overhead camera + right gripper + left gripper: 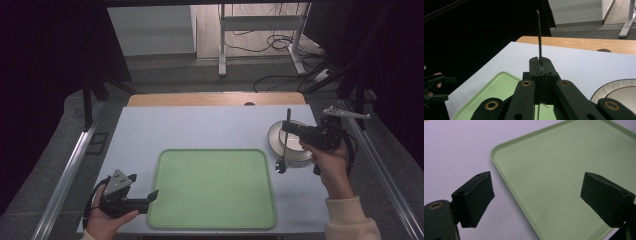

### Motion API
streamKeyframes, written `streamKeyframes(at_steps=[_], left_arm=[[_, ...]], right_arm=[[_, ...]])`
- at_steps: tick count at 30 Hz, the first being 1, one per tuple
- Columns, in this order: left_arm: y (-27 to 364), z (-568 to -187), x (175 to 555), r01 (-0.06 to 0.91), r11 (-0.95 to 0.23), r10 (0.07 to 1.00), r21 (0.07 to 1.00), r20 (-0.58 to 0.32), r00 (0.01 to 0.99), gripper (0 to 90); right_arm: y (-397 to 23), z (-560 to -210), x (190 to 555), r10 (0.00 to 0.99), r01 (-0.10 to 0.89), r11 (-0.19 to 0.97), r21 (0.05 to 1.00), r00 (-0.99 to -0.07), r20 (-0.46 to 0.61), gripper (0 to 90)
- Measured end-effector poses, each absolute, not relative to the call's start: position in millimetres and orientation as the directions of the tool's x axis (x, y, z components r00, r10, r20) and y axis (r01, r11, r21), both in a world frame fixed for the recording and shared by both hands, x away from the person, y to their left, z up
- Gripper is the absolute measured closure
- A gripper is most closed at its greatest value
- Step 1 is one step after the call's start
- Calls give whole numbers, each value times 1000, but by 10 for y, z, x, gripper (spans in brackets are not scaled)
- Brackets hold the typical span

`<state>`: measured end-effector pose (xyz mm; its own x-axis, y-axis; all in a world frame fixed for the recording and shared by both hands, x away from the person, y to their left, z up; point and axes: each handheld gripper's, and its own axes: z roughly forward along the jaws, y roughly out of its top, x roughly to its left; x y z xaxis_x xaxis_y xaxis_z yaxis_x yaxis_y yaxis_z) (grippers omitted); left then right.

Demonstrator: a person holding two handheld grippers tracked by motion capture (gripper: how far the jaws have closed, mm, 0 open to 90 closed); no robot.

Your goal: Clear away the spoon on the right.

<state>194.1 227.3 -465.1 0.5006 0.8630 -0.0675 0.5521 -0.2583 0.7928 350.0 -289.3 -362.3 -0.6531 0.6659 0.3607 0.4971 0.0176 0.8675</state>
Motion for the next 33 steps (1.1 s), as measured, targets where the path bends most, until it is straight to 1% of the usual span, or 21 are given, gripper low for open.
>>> streamKeyframes(at_steps=[23,33], left_arm=[[2268,-4660,1942,553,-268,858,789,-65,509,112],[2263,-4661,1942,551,-273,855,789,-64,515,111]], right_arm=[[-2587,-3683,3308,624,509,71,858,-693,360,882],[-2478,-3769,3152,593,538,59,841,-697,404,882]])
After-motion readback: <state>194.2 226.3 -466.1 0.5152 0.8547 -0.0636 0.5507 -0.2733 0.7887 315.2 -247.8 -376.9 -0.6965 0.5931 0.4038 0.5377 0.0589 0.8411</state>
